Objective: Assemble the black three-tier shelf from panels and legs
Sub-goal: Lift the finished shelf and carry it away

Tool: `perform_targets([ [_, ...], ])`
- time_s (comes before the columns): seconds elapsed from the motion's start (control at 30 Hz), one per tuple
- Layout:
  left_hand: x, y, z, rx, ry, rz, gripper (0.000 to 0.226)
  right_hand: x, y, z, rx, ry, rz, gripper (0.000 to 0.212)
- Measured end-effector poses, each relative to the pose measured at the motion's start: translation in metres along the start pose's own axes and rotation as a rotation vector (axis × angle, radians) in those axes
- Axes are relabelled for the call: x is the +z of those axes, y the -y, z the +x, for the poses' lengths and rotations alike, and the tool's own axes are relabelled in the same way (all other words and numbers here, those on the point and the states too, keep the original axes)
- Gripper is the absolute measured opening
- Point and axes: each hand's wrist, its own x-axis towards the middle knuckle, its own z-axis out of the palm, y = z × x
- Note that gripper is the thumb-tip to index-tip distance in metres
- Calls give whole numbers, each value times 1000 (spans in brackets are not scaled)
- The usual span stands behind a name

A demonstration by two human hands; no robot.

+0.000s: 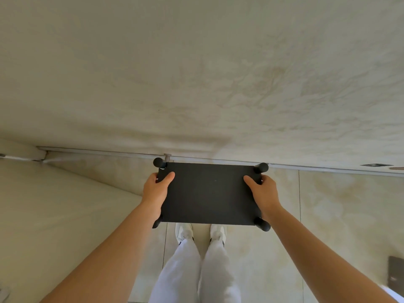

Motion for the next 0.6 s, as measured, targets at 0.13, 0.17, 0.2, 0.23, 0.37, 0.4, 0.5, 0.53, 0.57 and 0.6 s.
perform_targets([
  [0.13, -4, -20, 17, 21, -5, 13, 27, 9, 15, 8, 16, -20, 60, 45],
  [0.17, -5, -24, 21, 30, -1, 22, 26, 10, 19, 11, 17, -19, 62, 46],
  [0.2, -6, -29, 25, 36, 2, 28, 24, 11, 23, 14, 20, -17, 60, 47],
  [0.23, -6, -33, 28, 39, 4, 30, 22, 11, 27, 16, 19, -13, 61, 47],
  [0.37, -9, -44, 38, 28, 3, 7, 19, 15, 41, 27, 10, 4, 73, 48],
  [0.4, -11, -45, 39, 25, -4, -3, 19, 17, 45, 29, 10, 11, 74, 48],
  [0.5, -17, -44, 42, 17, -20, -21, 19, 22, 55, 32, -7, 27, 77, 49],
  [0.53, -20, -44, 43, 13, -25, -23, 19, 25, 59, 33, -15, 36, 73, 49],
  [0.57, -23, -44, 44, 9, -31, -27, 19, 28, 62, 34, -19, 46, 71, 49],
  [0.6, -26, -44, 45, 6, -39, -31, 21, 31, 65, 34, -17, 54, 73, 49],
])
